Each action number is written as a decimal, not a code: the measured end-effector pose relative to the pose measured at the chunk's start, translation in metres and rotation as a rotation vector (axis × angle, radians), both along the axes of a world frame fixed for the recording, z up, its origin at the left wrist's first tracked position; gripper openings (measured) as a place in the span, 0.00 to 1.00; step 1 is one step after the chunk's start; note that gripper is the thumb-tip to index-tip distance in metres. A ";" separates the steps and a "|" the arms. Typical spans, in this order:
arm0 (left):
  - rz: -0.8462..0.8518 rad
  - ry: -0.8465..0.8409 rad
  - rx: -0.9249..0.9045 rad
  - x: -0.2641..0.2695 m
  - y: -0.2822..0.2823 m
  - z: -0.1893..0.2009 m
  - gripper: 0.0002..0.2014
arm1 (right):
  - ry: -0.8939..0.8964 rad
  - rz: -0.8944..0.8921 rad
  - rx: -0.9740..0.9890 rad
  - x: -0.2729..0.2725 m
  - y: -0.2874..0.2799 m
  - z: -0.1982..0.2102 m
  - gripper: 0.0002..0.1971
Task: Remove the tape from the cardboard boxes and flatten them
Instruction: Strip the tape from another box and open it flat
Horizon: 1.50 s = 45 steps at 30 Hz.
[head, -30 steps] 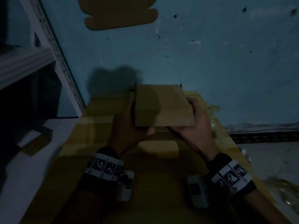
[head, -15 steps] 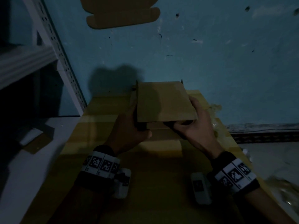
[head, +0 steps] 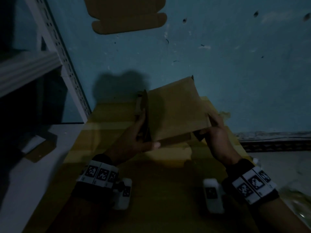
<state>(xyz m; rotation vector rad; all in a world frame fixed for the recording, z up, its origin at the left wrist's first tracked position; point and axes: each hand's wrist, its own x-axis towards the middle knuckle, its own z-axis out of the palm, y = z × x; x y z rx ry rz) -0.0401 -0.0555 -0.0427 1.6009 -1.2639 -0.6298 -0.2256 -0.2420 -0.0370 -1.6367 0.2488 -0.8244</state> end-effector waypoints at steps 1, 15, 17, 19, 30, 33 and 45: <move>-0.028 0.041 0.032 0.000 0.000 -0.002 0.63 | -0.017 0.023 0.004 0.000 0.000 0.002 0.36; 0.350 0.553 -0.249 -0.004 -0.012 0.018 0.30 | 0.013 0.318 0.262 0.002 0.010 0.011 0.43; 0.349 0.537 -0.247 -0.008 -0.013 0.020 0.26 | 0.083 0.190 0.226 0.007 0.011 0.010 0.37; 0.361 0.497 -0.245 -0.008 -0.012 0.019 0.27 | 0.111 0.093 0.223 0.011 0.010 0.009 0.30; 0.611 0.171 -0.202 0.007 -0.003 0.013 0.47 | 0.065 0.082 0.175 0.010 0.009 0.009 0.23; 0.671 0.091 -0.229 0.006 -0.005 0.015 0.50 | 0.068 0.065 0.131 0.010 0.008 0.007 0.24; 0.518 0.604 -0.405 0.006 -0.003 0.024 0.20 | 0.086 0.080 0.405 0.014 0.011 0.005 0.26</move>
